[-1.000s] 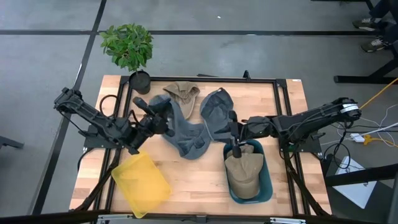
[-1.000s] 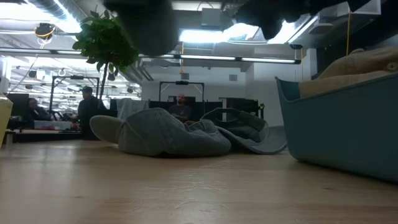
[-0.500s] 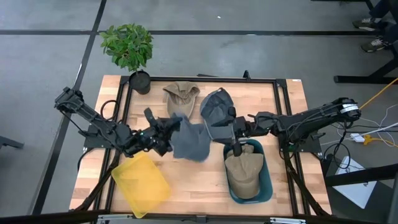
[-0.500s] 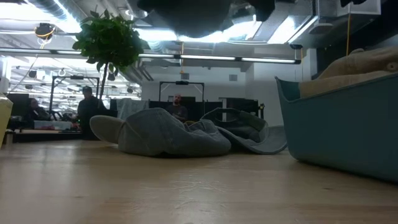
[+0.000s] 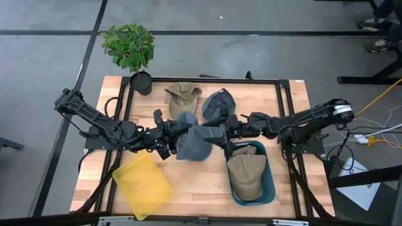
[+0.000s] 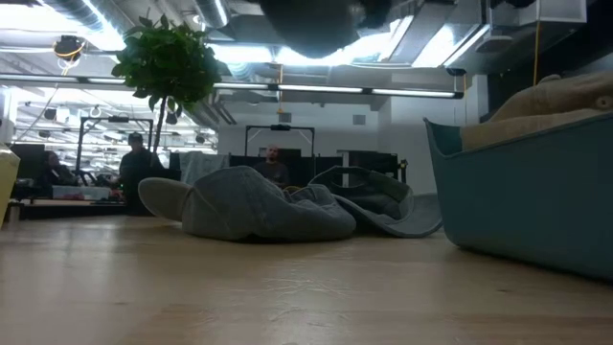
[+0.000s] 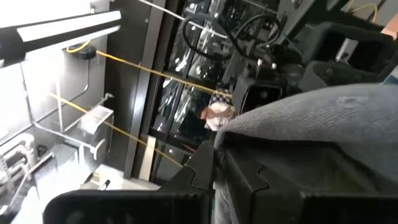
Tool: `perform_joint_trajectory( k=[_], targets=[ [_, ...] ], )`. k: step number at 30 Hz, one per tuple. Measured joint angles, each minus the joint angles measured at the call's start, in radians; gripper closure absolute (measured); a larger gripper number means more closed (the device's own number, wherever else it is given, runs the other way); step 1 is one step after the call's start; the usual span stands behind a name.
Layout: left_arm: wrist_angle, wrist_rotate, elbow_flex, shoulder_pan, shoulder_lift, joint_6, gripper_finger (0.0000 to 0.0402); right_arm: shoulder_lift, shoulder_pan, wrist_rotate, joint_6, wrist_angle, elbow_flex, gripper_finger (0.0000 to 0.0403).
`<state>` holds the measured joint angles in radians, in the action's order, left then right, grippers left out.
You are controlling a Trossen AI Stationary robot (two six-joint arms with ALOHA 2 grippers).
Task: Pick & Place hat
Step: Put the left gray cap into the yellow bin
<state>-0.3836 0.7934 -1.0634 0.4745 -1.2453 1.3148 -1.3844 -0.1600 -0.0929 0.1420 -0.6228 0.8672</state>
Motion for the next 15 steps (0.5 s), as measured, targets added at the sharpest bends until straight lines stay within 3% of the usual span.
perform_joint_trajectory(
  k=[6,15],
  targets=[
    [0.000,-0.030,0.000,-0.004,0.000,0.000,0.0388,-0.077,0.000,0.002,-0.100,0.008,0.101,0.0116],
    [0.016,-0.039,0.000,-0.005,-0.001,-0.007,0.0388,-0.133,0.003,0.123,-0.101,0.024,0.184,0.0120]
  ],
)
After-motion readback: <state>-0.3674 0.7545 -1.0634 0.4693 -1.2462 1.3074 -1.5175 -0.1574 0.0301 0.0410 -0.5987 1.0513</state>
